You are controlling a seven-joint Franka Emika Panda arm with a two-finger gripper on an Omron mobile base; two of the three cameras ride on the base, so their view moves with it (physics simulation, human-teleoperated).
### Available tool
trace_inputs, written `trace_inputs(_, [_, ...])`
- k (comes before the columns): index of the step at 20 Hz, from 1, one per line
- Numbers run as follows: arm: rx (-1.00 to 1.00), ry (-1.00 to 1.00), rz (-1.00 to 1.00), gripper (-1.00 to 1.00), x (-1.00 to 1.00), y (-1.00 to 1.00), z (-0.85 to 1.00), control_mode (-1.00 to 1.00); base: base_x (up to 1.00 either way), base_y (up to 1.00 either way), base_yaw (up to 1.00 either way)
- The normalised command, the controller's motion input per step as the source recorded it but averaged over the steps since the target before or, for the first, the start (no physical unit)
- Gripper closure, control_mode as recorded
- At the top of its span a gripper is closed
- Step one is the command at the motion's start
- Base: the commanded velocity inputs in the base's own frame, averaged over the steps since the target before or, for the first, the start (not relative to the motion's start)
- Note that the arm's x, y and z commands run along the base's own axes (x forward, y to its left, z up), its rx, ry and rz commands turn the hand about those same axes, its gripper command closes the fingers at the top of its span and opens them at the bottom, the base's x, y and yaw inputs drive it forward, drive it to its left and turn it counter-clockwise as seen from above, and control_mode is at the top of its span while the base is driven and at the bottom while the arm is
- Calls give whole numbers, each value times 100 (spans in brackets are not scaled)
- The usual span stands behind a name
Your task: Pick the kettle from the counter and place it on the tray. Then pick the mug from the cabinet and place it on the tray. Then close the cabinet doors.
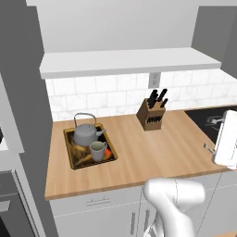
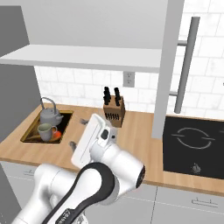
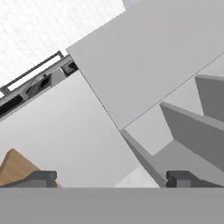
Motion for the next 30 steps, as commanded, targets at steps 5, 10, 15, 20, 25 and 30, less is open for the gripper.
trace_inputs(5, [3,-9,-9,-100,-18,-30,0,-100,0,0,0])
trace_inputs(10, [5,-10,-5,-100,-16,-34,0,-100,0,0,0])
trace_inputs(15, [3,-9,-3,-100,-8,-31,0,-100,0,0,0])
trace_inputs(20, [2,-4,-1,-100,3,-38,0,-100,0,0,0])
trace_inputs(25, [2,0,0,-100,20,-25,-10,-100,0,0,0])
trace_inputs(30, [8,-1,0,-100,24,-22,-2,-100,0,0,0])
